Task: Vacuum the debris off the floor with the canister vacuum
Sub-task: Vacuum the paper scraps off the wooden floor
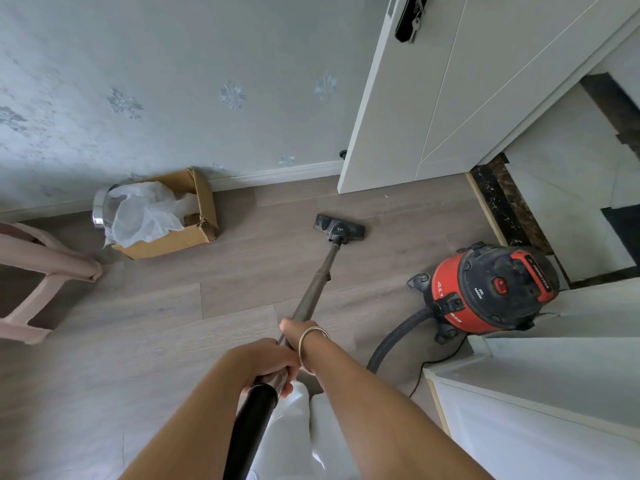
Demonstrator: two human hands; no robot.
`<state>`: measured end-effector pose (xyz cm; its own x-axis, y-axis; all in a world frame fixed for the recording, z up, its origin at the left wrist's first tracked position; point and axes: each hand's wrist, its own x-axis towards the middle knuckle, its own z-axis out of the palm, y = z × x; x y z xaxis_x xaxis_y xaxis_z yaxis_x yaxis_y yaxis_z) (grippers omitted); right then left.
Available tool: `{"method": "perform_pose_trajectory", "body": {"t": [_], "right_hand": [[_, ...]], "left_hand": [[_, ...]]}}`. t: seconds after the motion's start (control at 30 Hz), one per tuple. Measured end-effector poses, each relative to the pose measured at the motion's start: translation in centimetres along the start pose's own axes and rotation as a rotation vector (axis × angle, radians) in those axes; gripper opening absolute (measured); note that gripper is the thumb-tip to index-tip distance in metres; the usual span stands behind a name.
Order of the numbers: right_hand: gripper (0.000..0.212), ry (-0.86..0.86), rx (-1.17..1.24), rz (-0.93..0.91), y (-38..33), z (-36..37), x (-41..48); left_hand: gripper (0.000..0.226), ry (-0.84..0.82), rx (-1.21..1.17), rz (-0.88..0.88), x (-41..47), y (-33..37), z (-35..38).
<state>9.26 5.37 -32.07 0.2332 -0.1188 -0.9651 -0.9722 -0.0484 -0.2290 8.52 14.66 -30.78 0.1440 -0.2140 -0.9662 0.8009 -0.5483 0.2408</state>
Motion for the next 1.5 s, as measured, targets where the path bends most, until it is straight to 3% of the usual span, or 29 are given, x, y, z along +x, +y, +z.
{"method": "perform_pose_trajectory", "body": {"t": [0.43, 0.87, 1.07, 1.5], "right_hand": [[0.04, 0.134, 0.125, -0.091, -7.0, -10.4, 1.8], [0.028, 0.11, 0.097, -0.054, -12.3, -24.1, 6.9], [0.041, 0.131, 0.14, -0.055, -12.9, -25.7, 6.7], [0.043, 0.071, 0.04, -0.059, -11.3, -25.2, 6.0]], "left_hand": [[0.006, -0.033, 0.086, 0.049, 2.3, 12.8, 3.2], [0.008, -0.077, 0.0, -0.039, 7.4, 25.8, 10.5], [0.009, -0.094, -0.028, -0.088, 7.5, 27.4, 11.1], [0.007, -0.079, -0.043, -0.066, 6.0, 24.7, 12.0]]}}
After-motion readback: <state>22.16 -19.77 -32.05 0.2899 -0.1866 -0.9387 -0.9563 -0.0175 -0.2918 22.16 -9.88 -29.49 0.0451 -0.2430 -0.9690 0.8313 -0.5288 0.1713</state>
